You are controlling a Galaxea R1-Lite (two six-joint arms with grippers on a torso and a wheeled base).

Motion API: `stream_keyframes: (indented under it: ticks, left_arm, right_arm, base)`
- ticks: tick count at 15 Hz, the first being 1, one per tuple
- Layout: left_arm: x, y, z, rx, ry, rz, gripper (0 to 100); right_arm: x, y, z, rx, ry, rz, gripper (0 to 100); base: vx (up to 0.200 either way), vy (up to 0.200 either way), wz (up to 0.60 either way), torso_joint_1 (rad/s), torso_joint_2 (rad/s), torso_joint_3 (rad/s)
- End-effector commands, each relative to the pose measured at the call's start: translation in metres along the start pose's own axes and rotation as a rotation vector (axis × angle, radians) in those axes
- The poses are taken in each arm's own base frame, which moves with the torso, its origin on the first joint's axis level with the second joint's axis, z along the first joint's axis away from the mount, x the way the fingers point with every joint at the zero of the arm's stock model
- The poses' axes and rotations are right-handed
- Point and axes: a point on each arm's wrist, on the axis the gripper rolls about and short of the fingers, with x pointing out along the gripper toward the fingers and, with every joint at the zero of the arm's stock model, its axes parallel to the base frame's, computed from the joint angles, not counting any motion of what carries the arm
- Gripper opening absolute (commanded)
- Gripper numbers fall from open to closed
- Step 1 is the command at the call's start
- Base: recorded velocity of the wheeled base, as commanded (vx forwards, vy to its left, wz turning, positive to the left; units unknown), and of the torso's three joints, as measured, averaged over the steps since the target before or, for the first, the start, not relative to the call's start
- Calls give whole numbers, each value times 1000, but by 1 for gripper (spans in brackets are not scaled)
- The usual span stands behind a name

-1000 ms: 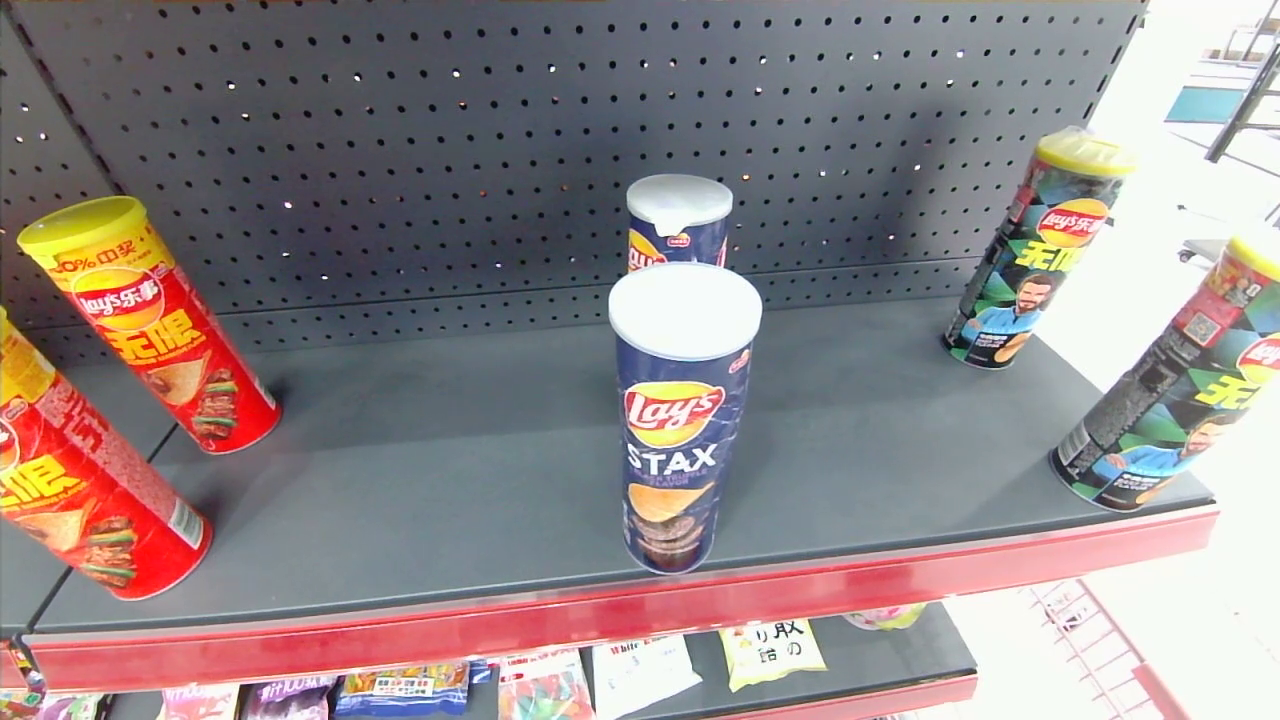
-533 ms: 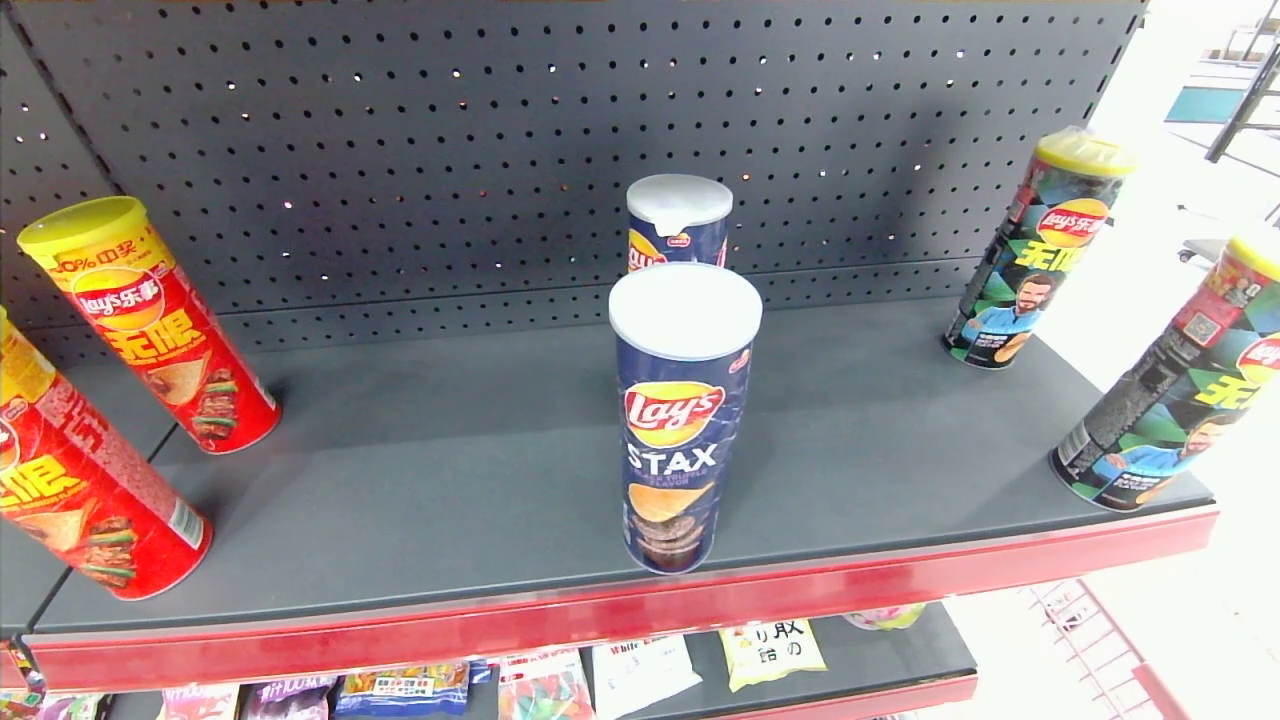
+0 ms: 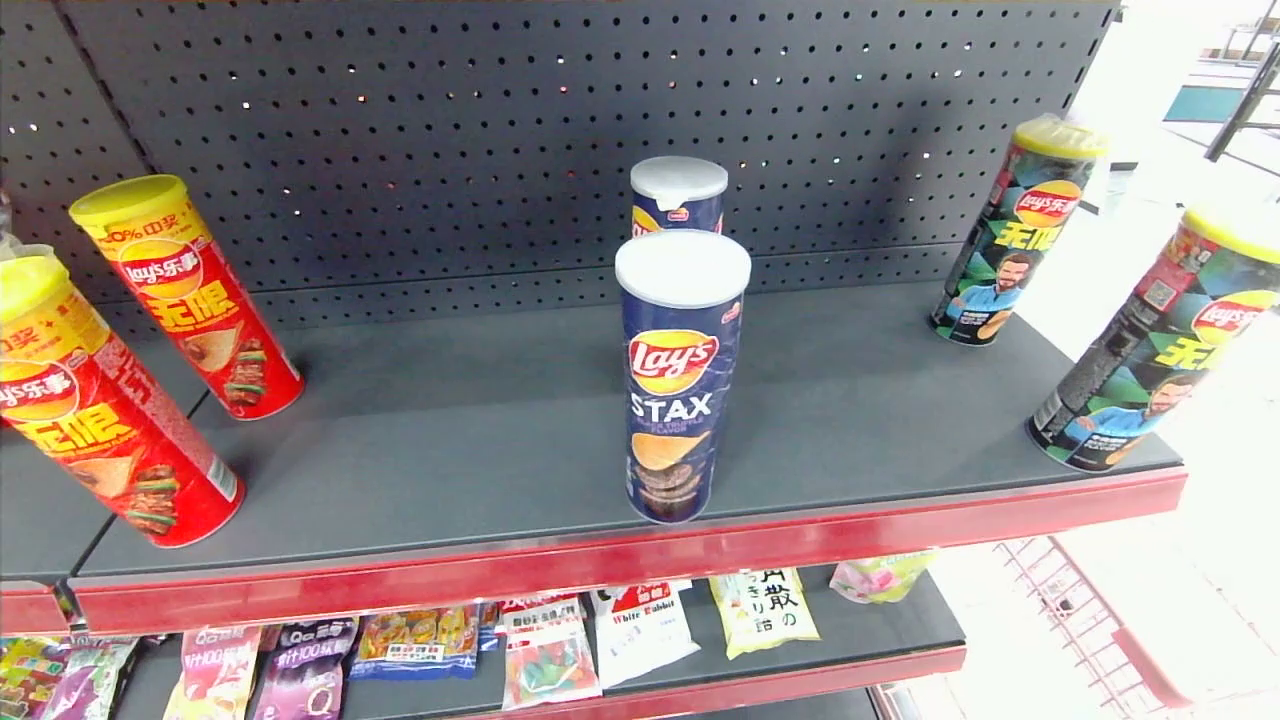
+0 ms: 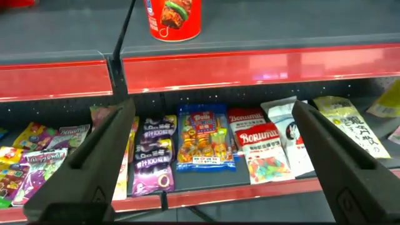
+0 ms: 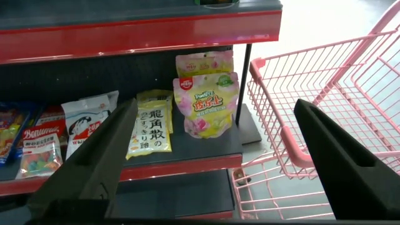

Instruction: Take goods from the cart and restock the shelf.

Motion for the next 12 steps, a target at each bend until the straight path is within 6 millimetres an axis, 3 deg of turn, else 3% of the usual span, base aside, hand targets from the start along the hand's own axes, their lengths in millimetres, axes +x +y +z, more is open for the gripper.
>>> stream_keyframes:
  ticks: [1, 12]
  left_arm:
    - [0, 0, 0, 0, 1, 1, 100]
    - [0, 0, 0, -1, 1, 0, 100]
  right_arm:
    - [0, 0, 0, 0, 0, 2, 100]
    - [0, 0, 0, -3, 0, 3, 100]
  base:
    - [0, 0, 0, 0, 0, 0]
    - [0, 0, 0, 0, 0, 0]
